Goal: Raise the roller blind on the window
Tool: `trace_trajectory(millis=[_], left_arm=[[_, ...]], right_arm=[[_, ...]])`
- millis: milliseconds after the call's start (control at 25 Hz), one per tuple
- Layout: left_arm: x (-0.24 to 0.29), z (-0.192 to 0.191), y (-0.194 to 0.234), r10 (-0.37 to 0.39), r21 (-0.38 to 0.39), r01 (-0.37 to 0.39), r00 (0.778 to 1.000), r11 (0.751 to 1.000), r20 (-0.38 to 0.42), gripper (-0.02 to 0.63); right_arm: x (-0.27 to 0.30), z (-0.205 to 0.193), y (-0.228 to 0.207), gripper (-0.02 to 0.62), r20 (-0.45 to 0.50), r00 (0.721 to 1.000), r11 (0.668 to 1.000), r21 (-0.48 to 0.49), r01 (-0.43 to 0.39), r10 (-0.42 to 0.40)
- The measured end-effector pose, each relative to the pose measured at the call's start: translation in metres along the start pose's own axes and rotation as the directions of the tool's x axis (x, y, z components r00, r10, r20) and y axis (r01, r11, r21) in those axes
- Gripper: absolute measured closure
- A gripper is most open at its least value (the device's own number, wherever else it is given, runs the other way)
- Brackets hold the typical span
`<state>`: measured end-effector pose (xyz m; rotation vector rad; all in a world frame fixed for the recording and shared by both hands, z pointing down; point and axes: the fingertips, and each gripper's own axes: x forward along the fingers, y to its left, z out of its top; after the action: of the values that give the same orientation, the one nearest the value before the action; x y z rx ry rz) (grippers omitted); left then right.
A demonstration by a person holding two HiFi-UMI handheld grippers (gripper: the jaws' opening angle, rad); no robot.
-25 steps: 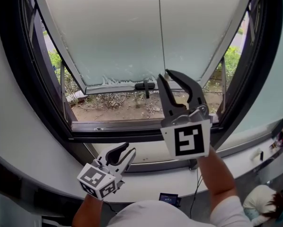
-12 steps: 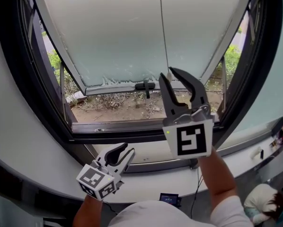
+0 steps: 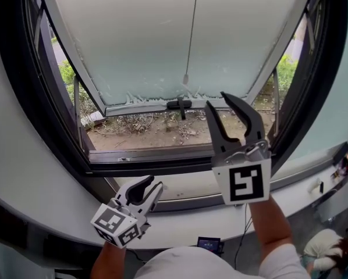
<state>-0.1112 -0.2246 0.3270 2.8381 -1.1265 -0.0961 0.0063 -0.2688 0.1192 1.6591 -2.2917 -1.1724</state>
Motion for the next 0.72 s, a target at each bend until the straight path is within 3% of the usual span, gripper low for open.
trace_trajectory(millis=[480,720], left_arm=[[-0.03,0.003,0.007,-0.012,-0.049,0.014,0.999,0.999,0.043,0.482],[-0.048,-0.01,-0.003,-0.076,-0.082,0.081,0.995,0.993,0.062,0.495]], right_arm=[[-0.044,-0.016,0.021,0.483,-0.088,0.996,0.988,0.151,0.017,-0.004],[-0.087,-0.044,0.05,0.517,-0.193,0.98,0.965,0.264,0.011,0.041]])
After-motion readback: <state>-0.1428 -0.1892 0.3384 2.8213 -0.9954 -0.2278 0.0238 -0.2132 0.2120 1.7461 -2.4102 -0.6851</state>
